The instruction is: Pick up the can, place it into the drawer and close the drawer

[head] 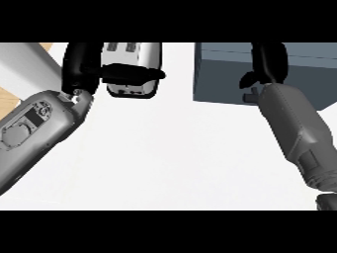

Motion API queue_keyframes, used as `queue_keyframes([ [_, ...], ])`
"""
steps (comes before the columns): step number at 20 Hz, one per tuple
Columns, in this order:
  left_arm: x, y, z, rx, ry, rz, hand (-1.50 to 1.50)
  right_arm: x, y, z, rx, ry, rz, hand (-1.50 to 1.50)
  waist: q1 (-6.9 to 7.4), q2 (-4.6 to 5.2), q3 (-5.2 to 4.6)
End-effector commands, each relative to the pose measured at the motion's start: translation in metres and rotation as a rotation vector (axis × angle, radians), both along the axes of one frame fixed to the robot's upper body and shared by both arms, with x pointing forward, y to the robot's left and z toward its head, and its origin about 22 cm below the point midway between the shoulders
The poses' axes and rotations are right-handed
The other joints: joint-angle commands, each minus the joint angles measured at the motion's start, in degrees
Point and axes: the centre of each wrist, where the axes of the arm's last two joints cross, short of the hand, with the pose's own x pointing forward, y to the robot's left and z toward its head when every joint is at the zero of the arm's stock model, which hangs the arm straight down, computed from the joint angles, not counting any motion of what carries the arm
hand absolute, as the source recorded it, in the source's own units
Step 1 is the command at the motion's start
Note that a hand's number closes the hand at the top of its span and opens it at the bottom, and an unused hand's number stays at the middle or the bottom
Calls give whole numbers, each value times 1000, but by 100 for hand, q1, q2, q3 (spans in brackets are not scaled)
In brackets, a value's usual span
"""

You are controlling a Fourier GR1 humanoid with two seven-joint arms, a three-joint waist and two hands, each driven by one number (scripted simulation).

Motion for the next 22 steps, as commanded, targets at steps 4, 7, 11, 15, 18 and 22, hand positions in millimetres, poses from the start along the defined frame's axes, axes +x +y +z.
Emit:
queue_keyframes([
  [4,-5,14,-4,2,-18,2,-150,9,18,14,40,-26,44,-150,120,105,21],
  [7,-15,13,-17,-10,-6,-1,-150,17,33,37,171,-61,85,-150,139,64,24],
  [11,-15,15,-23,-8,-18,6,-150,17,40,40,315,-84,159,-150,65,71,31],
  [15,-14,26,-20,8,-12,25,-150,19,32,44,464,-90,203,-150,-71,15,30],
  [18,-20,23,-26,-12,3,20,-150,17,44,39,571,-103,231,-150,-29,6,30],
  [22,-21,34,-29,-13,11,48,-150,18,47,40,783,-95,277,-150,-149,-27,27],
])
